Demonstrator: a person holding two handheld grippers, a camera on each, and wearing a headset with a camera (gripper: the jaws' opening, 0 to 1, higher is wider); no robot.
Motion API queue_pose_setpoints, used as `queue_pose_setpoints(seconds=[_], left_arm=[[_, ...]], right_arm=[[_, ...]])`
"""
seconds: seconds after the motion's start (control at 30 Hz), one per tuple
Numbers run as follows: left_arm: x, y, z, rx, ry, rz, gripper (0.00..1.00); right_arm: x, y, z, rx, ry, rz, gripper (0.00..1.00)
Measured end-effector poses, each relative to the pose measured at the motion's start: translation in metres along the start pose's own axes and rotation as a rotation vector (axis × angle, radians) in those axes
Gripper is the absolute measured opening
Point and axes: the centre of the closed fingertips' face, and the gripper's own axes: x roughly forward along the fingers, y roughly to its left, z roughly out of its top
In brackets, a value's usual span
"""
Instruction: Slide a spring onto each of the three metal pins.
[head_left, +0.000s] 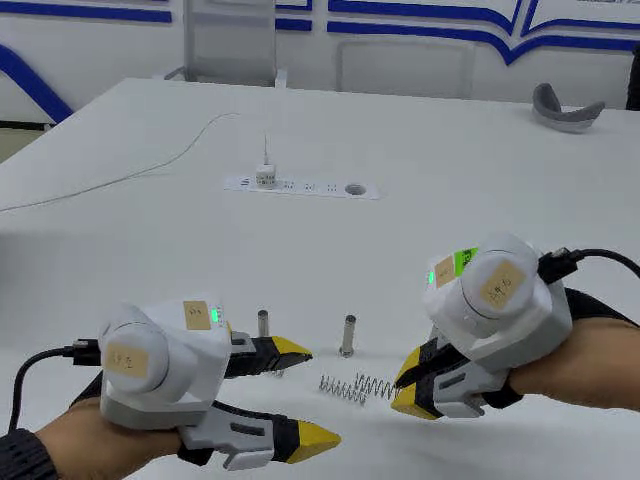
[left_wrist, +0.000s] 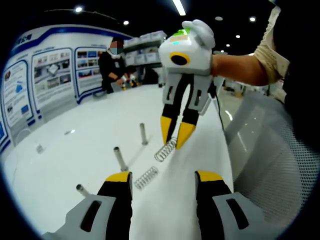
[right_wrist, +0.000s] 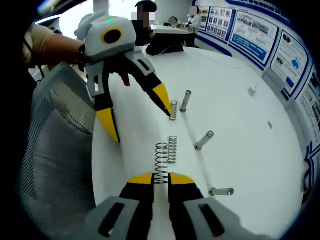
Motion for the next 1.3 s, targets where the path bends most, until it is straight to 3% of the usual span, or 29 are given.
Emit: queue_pose_setpoints(seconds=[0.37, 1.3], left_arm=[[0.006, -0.006, 0.005, 0.032, -0.001, -0.037, 0.45], [0.013, -0.021, 0.008, 0.124, -0.01, -0.098, 0.13]], right_arm=[[0.0, 0.012, 0.011, -0.069, 0.005, 0.031, 0.12], [-0.001, 0.029, 0.018, -0.172, 0.024, 0.079, 0.12]])
